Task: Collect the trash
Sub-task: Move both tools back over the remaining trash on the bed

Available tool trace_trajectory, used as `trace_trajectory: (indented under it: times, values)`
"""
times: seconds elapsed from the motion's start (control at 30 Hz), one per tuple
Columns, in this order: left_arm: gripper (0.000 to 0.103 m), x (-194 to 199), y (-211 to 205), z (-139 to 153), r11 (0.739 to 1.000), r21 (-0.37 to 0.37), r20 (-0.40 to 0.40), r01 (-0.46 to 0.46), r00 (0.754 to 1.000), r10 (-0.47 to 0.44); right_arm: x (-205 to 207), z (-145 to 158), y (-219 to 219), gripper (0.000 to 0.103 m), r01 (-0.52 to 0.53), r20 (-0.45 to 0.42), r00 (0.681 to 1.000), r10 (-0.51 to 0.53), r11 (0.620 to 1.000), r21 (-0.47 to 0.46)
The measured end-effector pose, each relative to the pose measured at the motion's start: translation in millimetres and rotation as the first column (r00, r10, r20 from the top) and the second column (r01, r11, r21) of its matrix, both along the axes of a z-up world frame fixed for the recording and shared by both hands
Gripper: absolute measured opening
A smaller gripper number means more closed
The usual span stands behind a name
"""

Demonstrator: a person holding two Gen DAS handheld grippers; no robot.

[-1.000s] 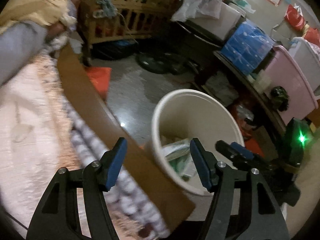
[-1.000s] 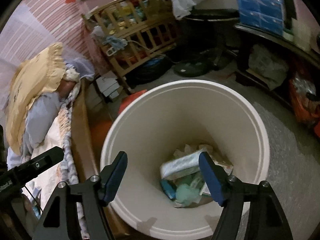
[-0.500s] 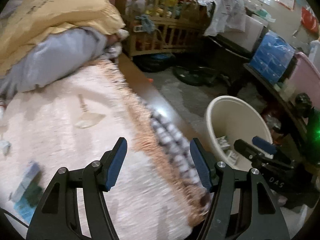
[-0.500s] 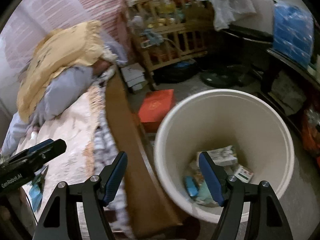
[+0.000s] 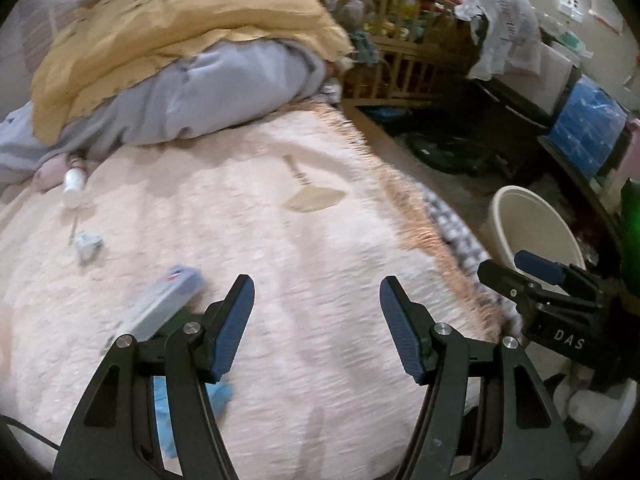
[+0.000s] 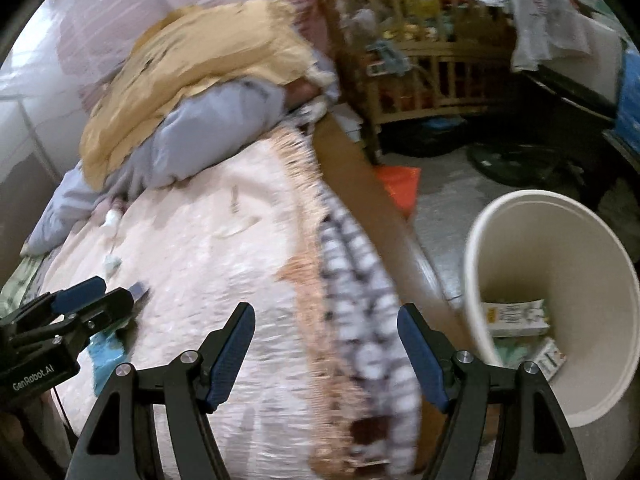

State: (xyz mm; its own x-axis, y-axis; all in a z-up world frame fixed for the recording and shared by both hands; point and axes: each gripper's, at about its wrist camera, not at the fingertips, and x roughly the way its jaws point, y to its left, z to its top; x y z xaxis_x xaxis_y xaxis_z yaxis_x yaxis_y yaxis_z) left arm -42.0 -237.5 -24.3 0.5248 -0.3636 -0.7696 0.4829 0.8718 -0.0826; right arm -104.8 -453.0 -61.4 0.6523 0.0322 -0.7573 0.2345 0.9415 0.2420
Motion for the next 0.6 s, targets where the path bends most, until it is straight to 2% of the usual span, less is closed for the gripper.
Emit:
trace_trajectory:
  times: [0.2, 0.33, 0.5, 0.6]
  values:
    - [0.064, 8, 46, -9, 0.997, 0.025, -0.015, -0.077, 0.997, 0.077, 17, 1, 35, 0.071, -0.089, -0.007, 0.996, 0.089, 0.996, -0.005]
    - [0.064, 19, 81, -13, 0.99, 0.015, -0.035, -0.138, 0.99, 0.139, 29, 1, 55, 0.071, -0.135, -0.012, 0.991, 0.135, 0.991, 0.007]
    - [0.064, 41, 129, -16, 0.971, 0.018, -0.041, -0.238, 0.97, 0.239, 45, 0, 84, 0.071, -0.202, -0.026, 0.979, 0.203, 0.979, 0.015]
    - [0.064, 62, 159, -22, 0.955, 0.023, -0.061, -0.295, 0.953, 0.296, 57, -2, 101, 0.071, -0.244, -0.035, 0.969, 0.245, 0.969, 0.05]
